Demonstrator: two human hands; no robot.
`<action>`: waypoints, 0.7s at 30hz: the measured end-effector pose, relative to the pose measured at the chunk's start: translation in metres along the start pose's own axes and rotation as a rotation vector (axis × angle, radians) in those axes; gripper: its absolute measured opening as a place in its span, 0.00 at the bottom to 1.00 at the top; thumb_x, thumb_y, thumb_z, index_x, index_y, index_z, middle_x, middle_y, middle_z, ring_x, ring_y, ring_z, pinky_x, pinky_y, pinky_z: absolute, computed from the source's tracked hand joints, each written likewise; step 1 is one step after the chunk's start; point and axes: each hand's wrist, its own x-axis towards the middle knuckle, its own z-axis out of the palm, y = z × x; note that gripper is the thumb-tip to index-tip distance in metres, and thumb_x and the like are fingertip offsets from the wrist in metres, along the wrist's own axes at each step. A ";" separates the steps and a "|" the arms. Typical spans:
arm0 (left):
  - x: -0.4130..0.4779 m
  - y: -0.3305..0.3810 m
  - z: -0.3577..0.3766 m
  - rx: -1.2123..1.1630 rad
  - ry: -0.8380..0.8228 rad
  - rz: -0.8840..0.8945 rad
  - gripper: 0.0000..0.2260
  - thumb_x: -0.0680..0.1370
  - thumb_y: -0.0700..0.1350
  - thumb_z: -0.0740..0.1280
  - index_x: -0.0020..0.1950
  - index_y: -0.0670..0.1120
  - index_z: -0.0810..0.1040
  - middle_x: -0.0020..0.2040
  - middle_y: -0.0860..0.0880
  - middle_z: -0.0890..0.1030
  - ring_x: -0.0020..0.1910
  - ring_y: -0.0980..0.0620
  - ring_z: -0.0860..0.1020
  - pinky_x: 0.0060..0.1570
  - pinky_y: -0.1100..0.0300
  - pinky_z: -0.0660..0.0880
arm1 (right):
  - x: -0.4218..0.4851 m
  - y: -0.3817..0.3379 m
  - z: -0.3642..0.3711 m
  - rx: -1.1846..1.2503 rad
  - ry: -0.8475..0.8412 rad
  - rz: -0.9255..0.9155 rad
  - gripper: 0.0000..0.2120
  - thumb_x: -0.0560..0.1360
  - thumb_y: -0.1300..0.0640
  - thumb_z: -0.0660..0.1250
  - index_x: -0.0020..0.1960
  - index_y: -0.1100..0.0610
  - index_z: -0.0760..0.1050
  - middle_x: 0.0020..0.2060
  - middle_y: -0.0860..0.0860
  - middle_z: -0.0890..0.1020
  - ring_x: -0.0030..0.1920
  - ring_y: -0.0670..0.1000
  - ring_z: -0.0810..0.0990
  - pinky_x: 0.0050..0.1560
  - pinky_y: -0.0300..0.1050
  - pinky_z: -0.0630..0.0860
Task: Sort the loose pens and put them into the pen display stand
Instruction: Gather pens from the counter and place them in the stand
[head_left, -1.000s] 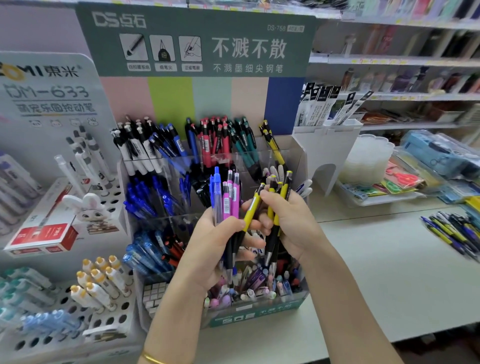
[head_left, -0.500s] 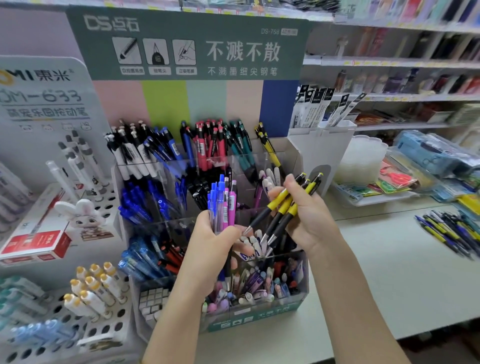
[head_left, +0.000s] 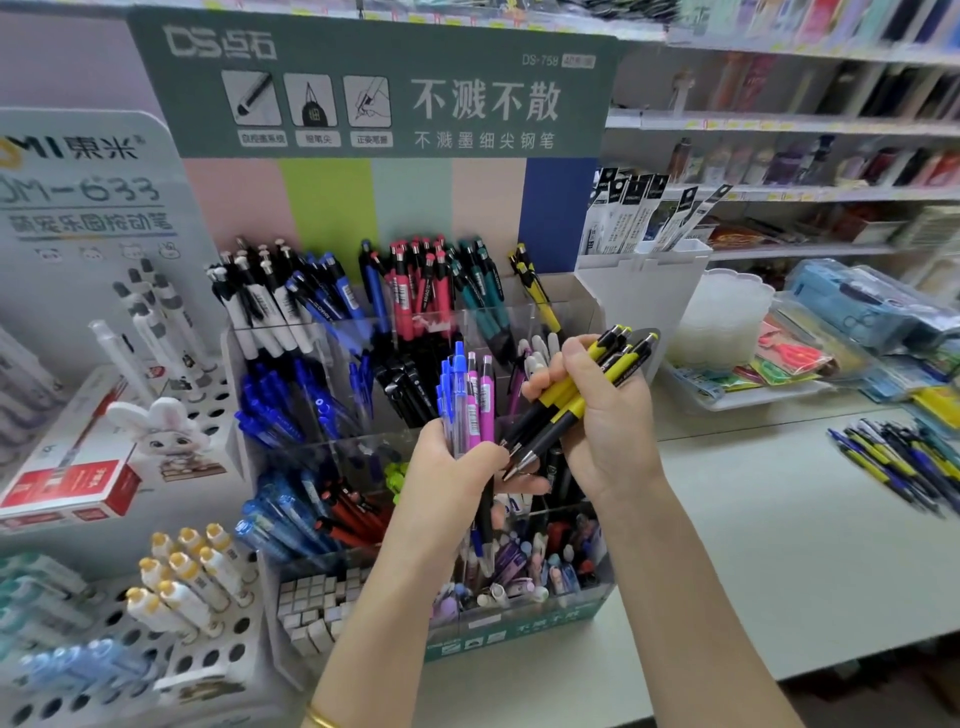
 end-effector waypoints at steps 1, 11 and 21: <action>0.001 0.000 0.000 -0.005 0.010 0.004 0.10 0.78 0.34 0.62 0.55 0.46 0.69 0.50 0.38 0.82 0.38 0.44 0.85 0.19 0.63 0.67 | -0.001 0.000 0.000 -0.049 0.001 -0.021 0.08 0.79 0.64 0.61 0.42 0.57 0.72 0.26 0.50 0.79 0.32 0.51 0.80 0.57 0.61 0.76; 0.006 -0.002 0.009 0.046 0.094 0.094 0.08 0.78 0.36 0.63 0.53 0.47 0.68 0.36 0.44 0.75 0.27 0.52 0.76 0.25 0.58 0.71 | -0.006 0.004 0.002 -0.298 0.118 -0.083 0.04 0.76 0.57 0.68 0.43 0.54 0.75 0.32 0.50 0.83 0.40 0.50 0.83 0.54 0.51 0.78; 0.017 0.018 0.017 0.037 0.066 0.183 0.08 0.78 0.36 0.63 0.54 0.46 0.68 0.36 0.46 0.77 0.30 0.52 0.80 0.26 0.57 0.72 | 0.021 -0.017 0.000 -0.437 0.099 -0.032 0.12 0.75 0.53 0.69 0.36 0.58 0.75 0.29 0.50 0.80 0.26 0.45 0.76 0.25 0.36 0.69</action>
